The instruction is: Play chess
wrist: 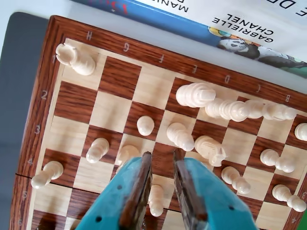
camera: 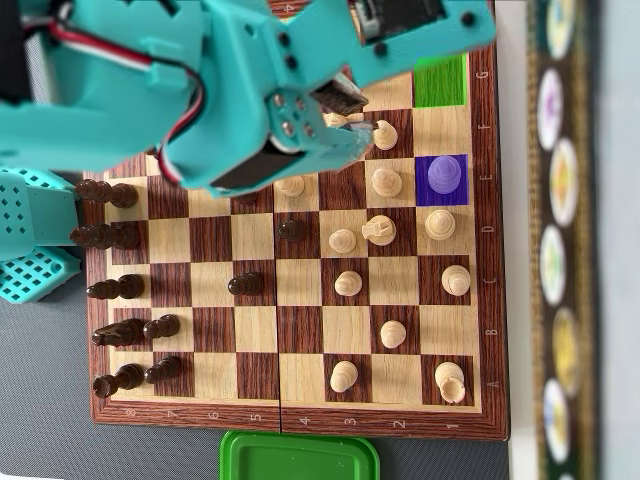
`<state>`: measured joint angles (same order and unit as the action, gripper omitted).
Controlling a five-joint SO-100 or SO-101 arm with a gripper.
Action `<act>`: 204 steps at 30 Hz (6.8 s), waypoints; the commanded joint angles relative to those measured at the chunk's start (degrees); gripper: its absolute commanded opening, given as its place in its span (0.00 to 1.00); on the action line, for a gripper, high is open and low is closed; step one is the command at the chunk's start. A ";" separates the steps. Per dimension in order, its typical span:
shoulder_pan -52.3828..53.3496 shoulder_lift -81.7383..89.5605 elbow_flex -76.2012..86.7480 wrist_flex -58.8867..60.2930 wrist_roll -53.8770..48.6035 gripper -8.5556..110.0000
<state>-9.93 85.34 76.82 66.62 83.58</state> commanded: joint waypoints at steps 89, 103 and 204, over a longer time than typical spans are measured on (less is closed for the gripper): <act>2.20 -14.94 -15.29 1.14 -0.18 0.21; 2.99 -17.84 -15.73 0.62 -0.18 0.21; 3.60 -26.89 -23.82 -0.44 -0.26 0.12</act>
<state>-6.42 57.57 55.63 66.18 83.58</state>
